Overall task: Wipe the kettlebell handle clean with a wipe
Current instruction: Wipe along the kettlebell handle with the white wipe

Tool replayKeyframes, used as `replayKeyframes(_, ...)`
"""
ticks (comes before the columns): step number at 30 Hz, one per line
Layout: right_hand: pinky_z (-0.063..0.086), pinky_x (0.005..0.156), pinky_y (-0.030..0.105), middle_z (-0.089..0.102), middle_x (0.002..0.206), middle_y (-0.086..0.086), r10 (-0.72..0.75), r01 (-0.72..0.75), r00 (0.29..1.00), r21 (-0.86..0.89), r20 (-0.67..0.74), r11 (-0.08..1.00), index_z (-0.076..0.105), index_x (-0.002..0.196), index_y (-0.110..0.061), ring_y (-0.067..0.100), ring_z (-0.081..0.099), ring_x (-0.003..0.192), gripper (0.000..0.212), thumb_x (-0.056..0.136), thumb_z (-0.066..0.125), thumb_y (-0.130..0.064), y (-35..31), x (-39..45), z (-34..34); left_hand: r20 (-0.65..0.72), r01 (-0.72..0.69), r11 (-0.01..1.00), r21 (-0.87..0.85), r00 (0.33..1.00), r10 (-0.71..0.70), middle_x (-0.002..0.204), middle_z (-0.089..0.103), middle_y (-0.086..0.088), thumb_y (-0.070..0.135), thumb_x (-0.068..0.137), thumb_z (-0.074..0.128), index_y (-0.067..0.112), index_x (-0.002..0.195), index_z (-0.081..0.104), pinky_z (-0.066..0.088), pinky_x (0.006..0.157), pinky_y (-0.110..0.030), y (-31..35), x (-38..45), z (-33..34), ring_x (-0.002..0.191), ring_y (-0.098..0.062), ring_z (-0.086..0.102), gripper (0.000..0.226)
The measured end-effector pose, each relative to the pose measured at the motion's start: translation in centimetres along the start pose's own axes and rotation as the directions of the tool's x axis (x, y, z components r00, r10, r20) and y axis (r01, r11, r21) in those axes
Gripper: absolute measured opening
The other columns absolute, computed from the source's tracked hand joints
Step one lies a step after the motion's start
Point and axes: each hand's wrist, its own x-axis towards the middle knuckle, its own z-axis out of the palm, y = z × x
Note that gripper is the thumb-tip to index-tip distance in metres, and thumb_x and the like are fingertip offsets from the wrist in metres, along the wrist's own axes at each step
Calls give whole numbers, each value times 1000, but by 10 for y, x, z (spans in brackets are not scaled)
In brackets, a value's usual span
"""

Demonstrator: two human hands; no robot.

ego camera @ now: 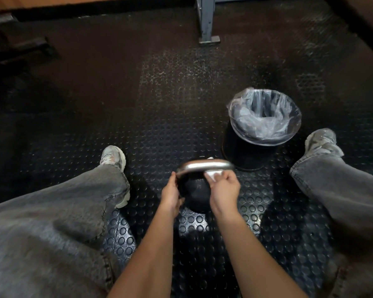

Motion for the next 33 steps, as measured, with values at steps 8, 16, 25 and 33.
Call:
replayKeyframes(8,56,96,44,49,133,32,371,-278,927,550,-62,788,57,109,8,42,54,122,19,93,48,2,-8,28,-25,-2,1,1000,-1,1000,-1,116,73,-4,55,100,42,22,126,65,46,106,-50,0,0,0,116,-24,63,47)
replayKeyframes(16,45,63,36,34,65,-3,83,-59,994,-269,77,961,31,63,-24,12,33,61,43,88,42,10,14,2,4,-10,8,999,-36,1000,-8,112,75,-5,51,102,44,18,125,64,53,77,-34,3,-7,1,106,-20,69,45)
replayKeyframes(25,50,105,42,58,126,23,366,-326,931,481,11,814,62,92,-1,35,59,119,13,88,54,-10,5,38,-36,-17,1,999,-36,1000,-2,113,75,-4,53,100,45,20,125,65,50,102,-48,0,-4,0,111,-22,67,46)
replayKeyframes(33,51,100,48,50,100,17,249,-219,968,392,-26,893,52,104,-1,28,54,99,29,94,36,22,-11,14,1,-23,1,999,-50,1000,-3,114,74,-4,51,101,44,19,125,65,49,102,-45,2,-7,2,113,-22,66,45)
